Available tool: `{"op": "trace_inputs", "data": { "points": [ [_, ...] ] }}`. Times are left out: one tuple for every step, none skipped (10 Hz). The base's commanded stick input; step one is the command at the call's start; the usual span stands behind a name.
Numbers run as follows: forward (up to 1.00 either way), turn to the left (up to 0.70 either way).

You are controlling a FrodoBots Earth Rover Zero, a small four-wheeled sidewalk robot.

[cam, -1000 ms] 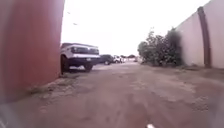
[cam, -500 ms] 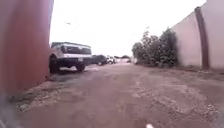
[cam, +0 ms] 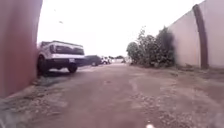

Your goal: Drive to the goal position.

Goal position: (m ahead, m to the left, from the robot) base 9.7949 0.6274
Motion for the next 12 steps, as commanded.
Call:
{"op": "trace_inputs", "data": {
  "points": [
    [0.85,0.00],
    [0.85,0.00],
    [0.85,0.00],
    [0.85,0.00],
    [0.85,0.00],
    [0.85,0.00],
    [0.85,0.00],
    [0.85,0.00],
    [0.85,0.00],
    [0.85,0.00],
    [0.85,0.00],
    [0.85,0.00]
  ]
}}
